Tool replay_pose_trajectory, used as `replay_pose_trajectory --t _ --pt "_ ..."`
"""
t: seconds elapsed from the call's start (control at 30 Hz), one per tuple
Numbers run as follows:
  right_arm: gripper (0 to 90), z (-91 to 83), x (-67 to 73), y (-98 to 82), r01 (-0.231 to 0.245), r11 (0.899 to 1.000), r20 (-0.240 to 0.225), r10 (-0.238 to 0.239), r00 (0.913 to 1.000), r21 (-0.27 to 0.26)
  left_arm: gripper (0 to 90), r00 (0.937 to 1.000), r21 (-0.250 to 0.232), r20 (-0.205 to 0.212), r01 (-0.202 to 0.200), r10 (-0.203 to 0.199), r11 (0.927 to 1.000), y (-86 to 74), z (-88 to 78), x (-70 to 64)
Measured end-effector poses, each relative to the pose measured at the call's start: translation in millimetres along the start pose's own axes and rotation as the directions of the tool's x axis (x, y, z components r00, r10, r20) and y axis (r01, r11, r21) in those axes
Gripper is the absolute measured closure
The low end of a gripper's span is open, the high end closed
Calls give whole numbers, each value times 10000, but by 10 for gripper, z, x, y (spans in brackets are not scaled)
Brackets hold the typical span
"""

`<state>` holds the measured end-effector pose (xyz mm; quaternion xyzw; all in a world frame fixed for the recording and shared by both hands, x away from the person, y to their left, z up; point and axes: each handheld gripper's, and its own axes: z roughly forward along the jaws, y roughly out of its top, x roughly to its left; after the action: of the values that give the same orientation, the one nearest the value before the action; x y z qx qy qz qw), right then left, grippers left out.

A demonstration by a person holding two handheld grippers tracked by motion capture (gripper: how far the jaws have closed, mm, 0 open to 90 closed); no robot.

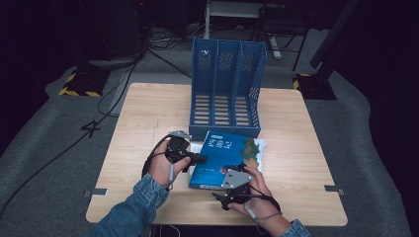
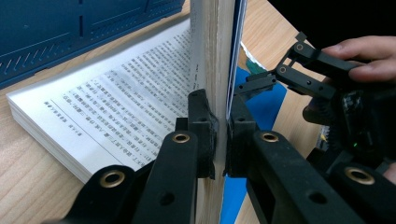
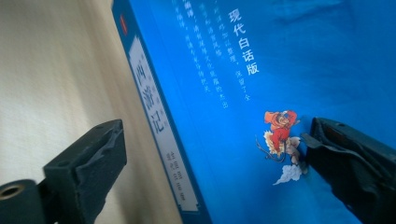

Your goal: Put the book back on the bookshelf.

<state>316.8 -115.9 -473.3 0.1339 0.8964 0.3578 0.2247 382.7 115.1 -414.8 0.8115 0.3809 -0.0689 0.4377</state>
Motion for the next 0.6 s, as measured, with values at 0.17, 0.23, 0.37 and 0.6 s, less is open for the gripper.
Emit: replay_pose_trajectory --t 0.17,0.23,0.37,0.6 --pt "0 92 49 -14 321 9995 635 -317 9975 -39 841 9999 39 18 101 -101 9999 -5 11 18" --pt "0 121 55 -17 522 9986 914 -518 9945 -24 841 9999 42 25 111 -111 9999 -6 13 21" --pt "0 150 60 -22 518 9986 1188 -501 9917 -116 841 9999 52 96 104 -104 9999 -8 18 23" --pt "0 225 102 -27 995 9949 1622 -1008 9816 162 841 9993 7 126 355 -355 9994 -42 36 54"
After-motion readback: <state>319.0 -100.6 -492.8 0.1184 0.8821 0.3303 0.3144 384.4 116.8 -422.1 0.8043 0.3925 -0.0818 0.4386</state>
